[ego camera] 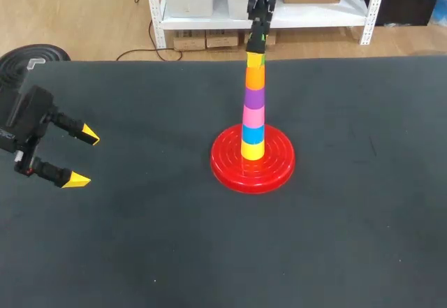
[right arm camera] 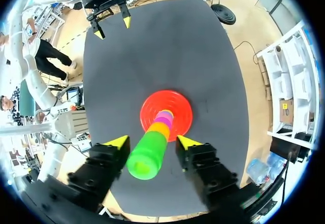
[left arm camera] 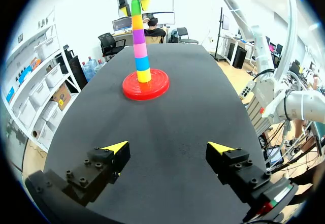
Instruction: Pick up and stack the cylinders on the red base in this order: pink,purple,orange,green
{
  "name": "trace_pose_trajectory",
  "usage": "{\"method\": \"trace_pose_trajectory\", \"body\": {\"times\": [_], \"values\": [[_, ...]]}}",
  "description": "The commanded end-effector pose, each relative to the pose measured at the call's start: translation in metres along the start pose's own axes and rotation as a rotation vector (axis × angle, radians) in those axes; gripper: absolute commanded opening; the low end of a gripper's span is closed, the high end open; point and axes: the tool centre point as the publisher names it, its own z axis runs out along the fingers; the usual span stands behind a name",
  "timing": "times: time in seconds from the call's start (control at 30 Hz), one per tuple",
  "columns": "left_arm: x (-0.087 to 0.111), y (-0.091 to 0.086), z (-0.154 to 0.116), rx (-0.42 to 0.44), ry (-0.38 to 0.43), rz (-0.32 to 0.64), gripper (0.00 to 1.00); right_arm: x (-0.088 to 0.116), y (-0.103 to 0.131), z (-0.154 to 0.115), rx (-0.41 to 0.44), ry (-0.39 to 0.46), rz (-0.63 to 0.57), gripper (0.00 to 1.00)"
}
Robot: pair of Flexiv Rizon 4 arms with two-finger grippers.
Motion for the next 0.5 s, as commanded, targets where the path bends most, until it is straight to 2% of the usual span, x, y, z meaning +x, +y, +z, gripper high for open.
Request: {"method": "trace_pose_trajectory", "body": {"times": [0.03,0.27,0.5], "values": [[0.001,0.000,0.000,-0.001,-0.003,0.002,1.00,0.004,0.005,-0.001,0.018,-0.012,0.000,1.00],[0.001,0.000,0.000,-0.001,-0.003,0.002,1.00,0.008,0.009,-0.010,0.082,-0.053,0.001,1.00],[0.001,0.000,0.000,-0.001,-0.003,0.002,1.00,0.026,0.019,-0.017,0.157,-0.214,-0.023,1.00]]}}
